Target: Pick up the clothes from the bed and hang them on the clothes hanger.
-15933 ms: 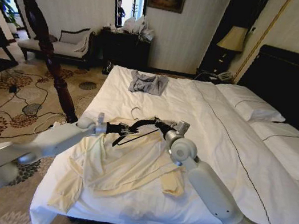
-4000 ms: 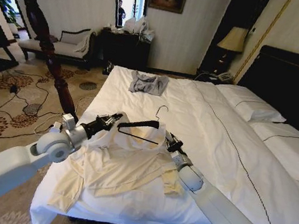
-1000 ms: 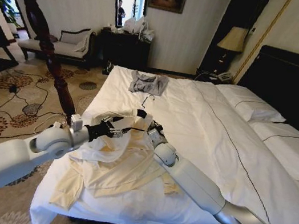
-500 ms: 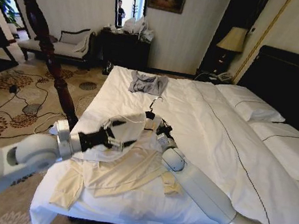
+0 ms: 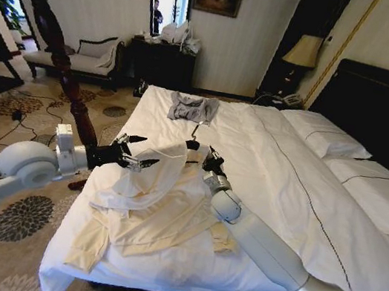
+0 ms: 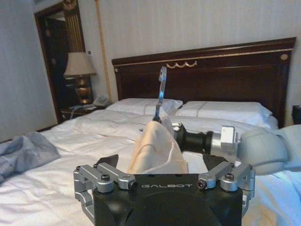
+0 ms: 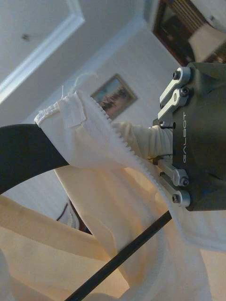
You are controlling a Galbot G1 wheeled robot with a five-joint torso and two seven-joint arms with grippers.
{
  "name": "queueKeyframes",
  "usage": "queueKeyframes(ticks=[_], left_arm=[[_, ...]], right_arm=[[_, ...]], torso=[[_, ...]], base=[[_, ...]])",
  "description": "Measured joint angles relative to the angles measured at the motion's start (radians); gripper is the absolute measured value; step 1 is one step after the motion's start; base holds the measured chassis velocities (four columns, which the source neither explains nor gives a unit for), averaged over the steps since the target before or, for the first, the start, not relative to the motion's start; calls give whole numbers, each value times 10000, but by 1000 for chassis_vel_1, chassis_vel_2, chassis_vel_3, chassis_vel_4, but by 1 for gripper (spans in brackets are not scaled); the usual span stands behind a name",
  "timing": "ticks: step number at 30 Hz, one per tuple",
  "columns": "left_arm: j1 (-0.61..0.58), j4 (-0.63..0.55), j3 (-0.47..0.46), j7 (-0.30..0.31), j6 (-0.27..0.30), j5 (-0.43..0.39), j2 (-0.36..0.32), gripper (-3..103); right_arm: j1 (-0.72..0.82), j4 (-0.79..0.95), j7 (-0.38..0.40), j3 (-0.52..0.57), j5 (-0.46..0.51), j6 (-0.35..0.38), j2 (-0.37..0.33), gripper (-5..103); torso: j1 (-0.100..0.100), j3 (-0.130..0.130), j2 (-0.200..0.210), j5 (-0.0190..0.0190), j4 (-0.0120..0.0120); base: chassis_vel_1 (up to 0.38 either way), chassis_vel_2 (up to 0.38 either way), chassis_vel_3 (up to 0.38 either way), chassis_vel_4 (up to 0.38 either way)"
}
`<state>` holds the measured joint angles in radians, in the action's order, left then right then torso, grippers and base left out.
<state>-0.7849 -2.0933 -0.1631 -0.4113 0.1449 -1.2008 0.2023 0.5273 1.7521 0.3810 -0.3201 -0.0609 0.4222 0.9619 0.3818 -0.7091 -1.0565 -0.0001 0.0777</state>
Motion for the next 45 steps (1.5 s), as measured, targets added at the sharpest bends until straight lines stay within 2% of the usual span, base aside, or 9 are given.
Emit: queueKeyframes(ticks=[10, 20, 27, 30, 32, 35, 37, 42, 45], left_arm=[[-51, 451, 385, -188, 42, 256, 179, 100], [14, 623, 583, 85, 142, 479, 517, 100], [-90, 621, 615, 237, 134, 683, 495, 103], [-128, 619, 670, 240, 148, 710, 488, 92], [-141, 620, 694, 244, 171, 717, 488, 92], [-166, 574, 773, 266, 219, 719, 452, 76], [-167, 567, 783, 266, 225, 715, 440, 76], [-185, 590, 872, 243, 287, 656, 361, 49], [-249, 590, 893, 225, 307, 669, 347, 43]], right_arm=[[-133, -93, -102, -60, -456, -278, 57, 20], [-122, -40, -249, -103, -1296, -538, 121, 20], [-212, -58, -275, -166, -1367, -567, 159, 20], [-217, -58, -295, -209, -1401, -574, 181, 20], [-217, -67, -314, -211, -1483, -607, 194, 20], [-219, -80, -408, -242, -1810, -750, 213, 20], [-228, -80, -426, -261, -1868, -777, 213, 20], [-407, -20, -542, -377, -2238, -977, 221, 20], [-424, 27, -542, -378, -2246, -977, 229, 20]], torso=[[1, 0, 0, 1, -1], [1, 0, 0, 1, 1], [1, 0, 0, 1, 1], [1, 0, 0, 1, 0], [1, 0, 0, 1, 0], [1, 0, 0, 1, 0], [1, 0, 0, 1, 1], [1, 0, -1, 1, -1], [1, 0, 0, 1, -1]], base=[[0, 0, 0, 0], [0, 0, 0, 0], [0, 0, 0, 0], [0, 0, 0, 0], [0, 0, 0, 0], [0, 0, 0, 0], [0, 0, 0, 0], [0, 0, 0, 0], [0, 0, 0, 0]])
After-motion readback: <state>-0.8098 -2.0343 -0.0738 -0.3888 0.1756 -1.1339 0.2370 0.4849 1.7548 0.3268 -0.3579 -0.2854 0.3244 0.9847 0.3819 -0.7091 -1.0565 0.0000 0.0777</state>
